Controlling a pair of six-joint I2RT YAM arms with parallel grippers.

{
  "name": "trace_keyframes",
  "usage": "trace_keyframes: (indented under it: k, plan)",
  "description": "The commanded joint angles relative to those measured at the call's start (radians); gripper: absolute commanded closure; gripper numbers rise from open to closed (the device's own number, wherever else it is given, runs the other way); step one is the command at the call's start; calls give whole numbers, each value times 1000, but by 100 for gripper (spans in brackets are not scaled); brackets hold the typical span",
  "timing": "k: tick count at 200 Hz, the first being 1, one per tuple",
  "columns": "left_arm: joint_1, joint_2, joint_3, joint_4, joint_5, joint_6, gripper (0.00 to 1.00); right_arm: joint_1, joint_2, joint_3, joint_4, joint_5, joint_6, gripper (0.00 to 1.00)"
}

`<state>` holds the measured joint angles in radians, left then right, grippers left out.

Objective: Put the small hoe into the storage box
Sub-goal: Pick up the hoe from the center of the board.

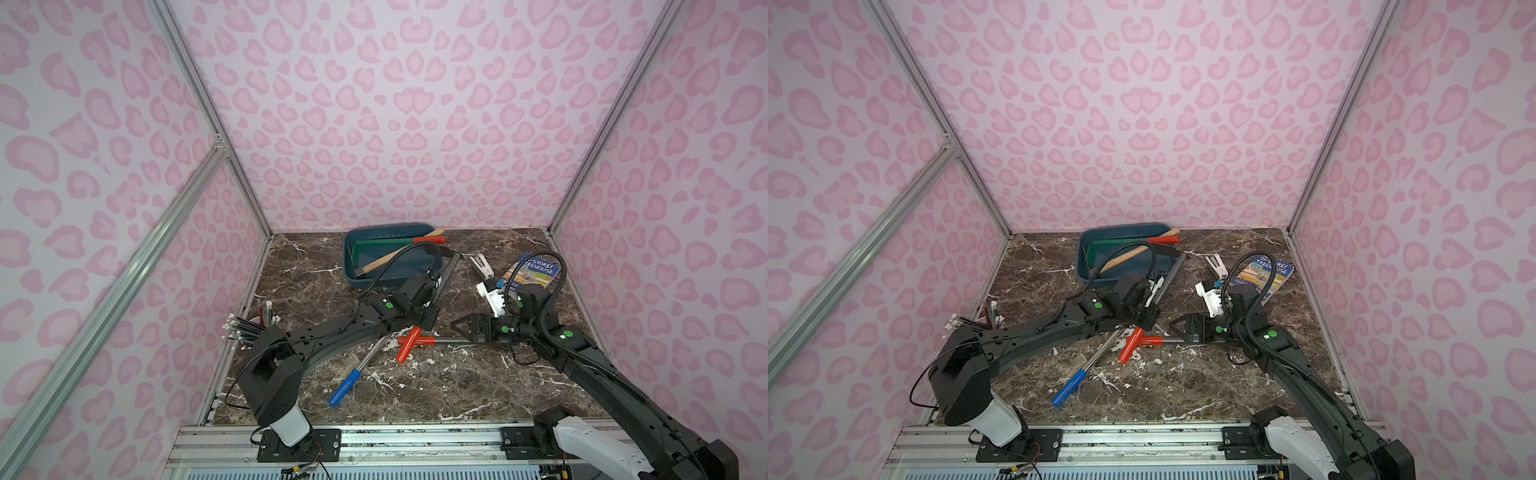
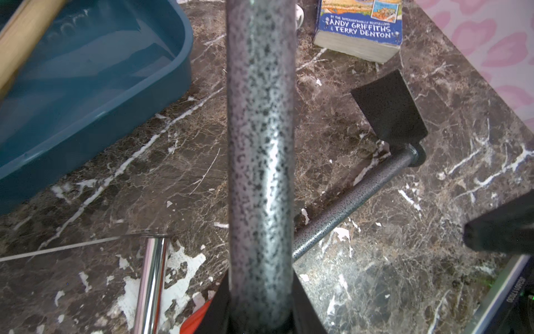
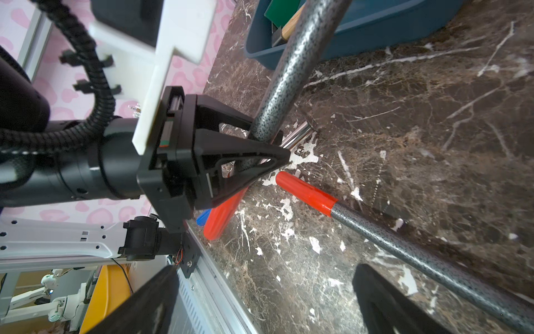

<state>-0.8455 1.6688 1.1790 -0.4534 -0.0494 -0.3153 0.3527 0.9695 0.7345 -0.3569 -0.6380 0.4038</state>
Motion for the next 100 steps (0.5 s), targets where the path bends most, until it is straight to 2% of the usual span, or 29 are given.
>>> trace_keyframes:
  k: [1, 100]
  plan:
    - [15, -16, 14, 100, -5, -51, 96, 17, 8, 24, 31, 41, 0, 2]
    - [46, 17, 69, 182, 43, -244, 96, 89, 48, 68, 52, 106, 13, 1]
